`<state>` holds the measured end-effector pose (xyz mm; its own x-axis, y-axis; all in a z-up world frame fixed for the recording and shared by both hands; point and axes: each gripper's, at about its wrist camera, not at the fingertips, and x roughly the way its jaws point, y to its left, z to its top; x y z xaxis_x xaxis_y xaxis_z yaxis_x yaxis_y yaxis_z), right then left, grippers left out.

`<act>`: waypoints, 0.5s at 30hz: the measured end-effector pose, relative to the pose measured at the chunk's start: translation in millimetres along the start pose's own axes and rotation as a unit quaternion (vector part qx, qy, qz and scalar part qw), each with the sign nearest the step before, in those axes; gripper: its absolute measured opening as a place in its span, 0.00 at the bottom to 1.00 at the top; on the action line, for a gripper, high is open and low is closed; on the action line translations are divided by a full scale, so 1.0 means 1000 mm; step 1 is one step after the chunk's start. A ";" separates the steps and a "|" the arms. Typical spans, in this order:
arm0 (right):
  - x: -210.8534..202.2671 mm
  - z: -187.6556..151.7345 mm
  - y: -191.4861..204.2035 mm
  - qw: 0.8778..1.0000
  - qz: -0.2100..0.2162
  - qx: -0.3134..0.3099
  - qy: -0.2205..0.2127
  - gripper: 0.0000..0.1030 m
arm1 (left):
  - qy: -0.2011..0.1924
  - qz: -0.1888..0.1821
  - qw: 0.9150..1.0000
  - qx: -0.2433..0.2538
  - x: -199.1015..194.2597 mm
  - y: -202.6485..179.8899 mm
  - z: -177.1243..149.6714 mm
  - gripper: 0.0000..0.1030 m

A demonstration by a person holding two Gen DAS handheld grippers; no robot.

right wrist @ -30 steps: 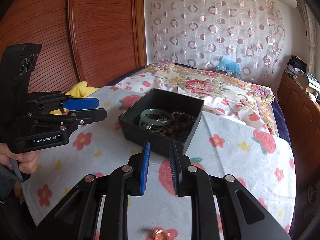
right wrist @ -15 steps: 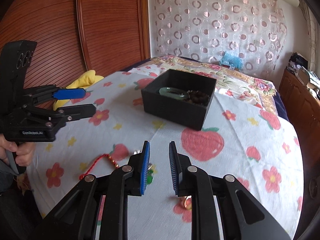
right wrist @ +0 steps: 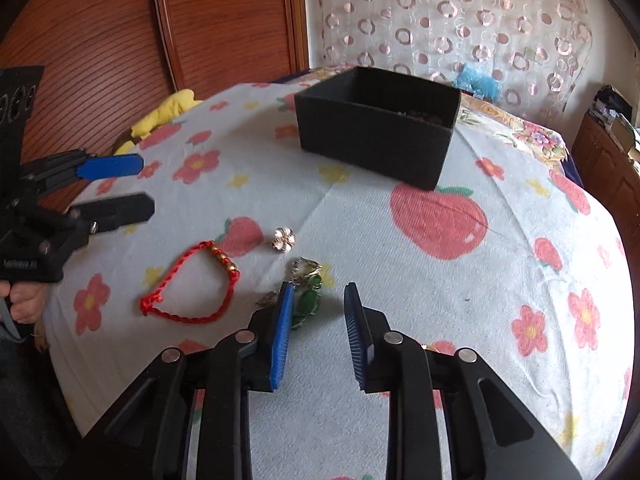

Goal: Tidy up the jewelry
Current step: 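Grasp the red string bracelet with the left tool while the right tool grasps the green pendant earring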

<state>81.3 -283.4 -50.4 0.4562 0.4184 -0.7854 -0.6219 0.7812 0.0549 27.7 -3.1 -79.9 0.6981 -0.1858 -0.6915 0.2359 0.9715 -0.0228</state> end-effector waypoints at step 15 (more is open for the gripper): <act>-0.002 -0.006 -0.003 0.999 -0.031 -0.007 -0.005 0.13 | 0.035 -0.018 0.998 0.043 0.022 -0.031 -0.005 0.47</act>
<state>78.2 -289.1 -52.1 0.4999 0.3746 -0.7808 -0.6009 0.7993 -0.0012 32.6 -36.4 -97.9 0.6405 -0.2061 -0.7398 0.3181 0.9480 0.0113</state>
